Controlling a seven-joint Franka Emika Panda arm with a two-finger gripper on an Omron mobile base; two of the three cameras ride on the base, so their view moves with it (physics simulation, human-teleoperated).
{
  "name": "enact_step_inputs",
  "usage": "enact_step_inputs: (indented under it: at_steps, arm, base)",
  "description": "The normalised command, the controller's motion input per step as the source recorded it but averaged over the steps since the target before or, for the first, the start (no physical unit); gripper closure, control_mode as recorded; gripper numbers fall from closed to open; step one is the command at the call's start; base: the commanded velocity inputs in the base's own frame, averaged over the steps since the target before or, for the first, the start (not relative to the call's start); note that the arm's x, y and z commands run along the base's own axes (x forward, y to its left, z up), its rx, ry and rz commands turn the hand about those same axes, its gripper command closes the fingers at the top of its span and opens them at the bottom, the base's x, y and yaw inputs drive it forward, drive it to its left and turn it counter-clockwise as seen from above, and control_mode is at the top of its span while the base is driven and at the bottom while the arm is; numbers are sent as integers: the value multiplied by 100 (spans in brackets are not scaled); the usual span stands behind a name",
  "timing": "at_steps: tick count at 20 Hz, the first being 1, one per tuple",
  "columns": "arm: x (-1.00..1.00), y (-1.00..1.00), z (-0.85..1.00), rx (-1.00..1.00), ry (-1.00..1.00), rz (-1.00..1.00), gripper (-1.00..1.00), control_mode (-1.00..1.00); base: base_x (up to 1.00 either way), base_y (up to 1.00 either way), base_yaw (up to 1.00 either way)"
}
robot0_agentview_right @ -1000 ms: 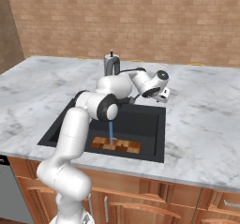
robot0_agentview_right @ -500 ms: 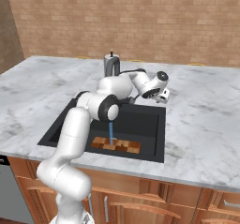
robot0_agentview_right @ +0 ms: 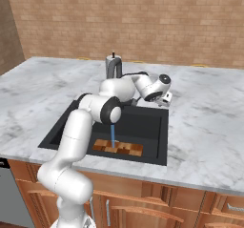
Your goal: Turn on the sink faucet with hot water and rinse the cutting board for ten seconds, then turn off the faucet. Push the cutting board to reach the water if necessary.
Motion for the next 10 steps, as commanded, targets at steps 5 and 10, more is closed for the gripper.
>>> enact_step_inputs:
  at_steps: [5,10]
  arm:
    - [0,11,-1,0,2,0,-100,-100]
    - [0,7,0,0,0,0,-100,-100]
  base:
    - [0,0,0]
    - [0,0,0]
